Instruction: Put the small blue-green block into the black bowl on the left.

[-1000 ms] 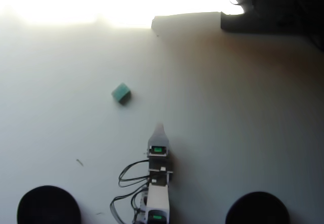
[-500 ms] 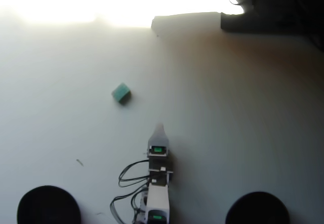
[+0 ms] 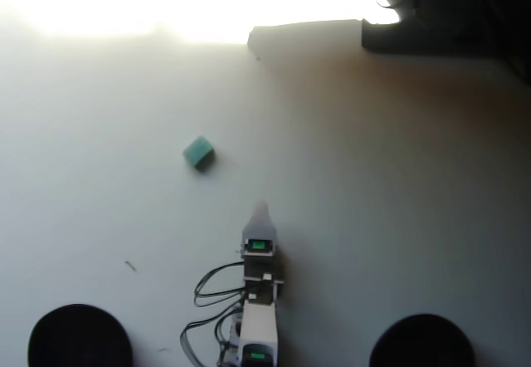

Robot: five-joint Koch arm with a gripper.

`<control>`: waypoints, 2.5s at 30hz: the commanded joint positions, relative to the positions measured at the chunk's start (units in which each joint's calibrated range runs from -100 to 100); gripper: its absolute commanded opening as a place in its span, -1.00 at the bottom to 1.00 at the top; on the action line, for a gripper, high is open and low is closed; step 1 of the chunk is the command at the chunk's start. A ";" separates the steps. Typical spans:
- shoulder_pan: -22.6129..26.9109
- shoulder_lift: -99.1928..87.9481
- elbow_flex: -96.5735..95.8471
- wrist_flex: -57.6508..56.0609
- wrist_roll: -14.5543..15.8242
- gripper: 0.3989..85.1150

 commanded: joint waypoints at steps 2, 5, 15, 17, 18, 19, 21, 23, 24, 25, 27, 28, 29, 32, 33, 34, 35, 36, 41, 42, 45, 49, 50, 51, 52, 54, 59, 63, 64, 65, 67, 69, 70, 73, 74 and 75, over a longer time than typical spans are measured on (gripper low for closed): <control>0.44 1.24 -0.54 -0.11 0.00 0.15; 1.03 1.13 -0.54 -0.11 -0.15 0.15; 6.30 -1.44 0.57 -0.68 -3.47 0.10; 7.72 -2.19 2.32 -3.76 -4.40 0.10; 8.45 -2.40 3.52 -5.30 -4.49 0.10; 8.99 -2.40 4.91 -6.92 -4.54 0.09; 9.96 -3.15 8.05 -10.97 -5.08 0.09; 10.60 -3.04 11.38 -14.38 -6.20 0.09; 10.89 -2.83 13.04 -16.32 -6.84 0.09; 11.14 -2.40 14.61 -18.43 -7.47 0.09; 11.58 -1.55 17.66 -20.95 -8.45 0.09; 11.62 -1.55 19.24 -22.65 -9.13 0.09; 11.72 -1.55 21.08 -24.76 -9.23 0.09; 11.77 -0.80 25.34 -28.00 -9.91 0.09; 11.72 0.06 26.72 -28.81 -10.31 0.09; 11.72 1.35 28.29 -29.70 -10.74 0.09; 11.67 2.53 29.77 -30.43 -10.84 0.09; 11.72 3.60 31.16 -31.08 -11.33 0.09; 12.01 10.77 40.40 -34.73 -11.18 0.09; 12.16 12.38 42.06 -35.13 -11.14 0.09; 12.65 16.56 47.15 -36.92 -11.14 0.07; 13.04 22.88 53.06 -37.97 -11.33 0.02; 13.04 24.49 54.36 -38.05 -11.33 0.02; 13.04 26.09 55.65 -38.05 -11.28 0.02; 13.09 27.70 56.94 -38.13 -11.28 0.02; 13.09 30.81 59.53 -38.13 -11.23 0.03; 12.99 38.30 64.98 -38.54 -11.14 0.04; 12.60 43.02 68.22 -38.78 -11.33 0.03; 12.41 43.88 68.68 -38.94 -11.53 0.03; 12.26 44.84 69.05 -38.94 -11.62 0.03; 11.97 46.66 69.61 -39.02 -12.16 0.02; 11.92 47.41 70.99 -40.40 -12.36 0.00; 11.92 47.62 71.73 -41.05 -12.36 0.00; 11.92 48.48 73.03 -42.27 -12.36 -0.10; 11.87 48.48 73.03 -42.35 -12.36 -0.15; 11.77 48.48 73.03 -42.43 -12.26 -0.22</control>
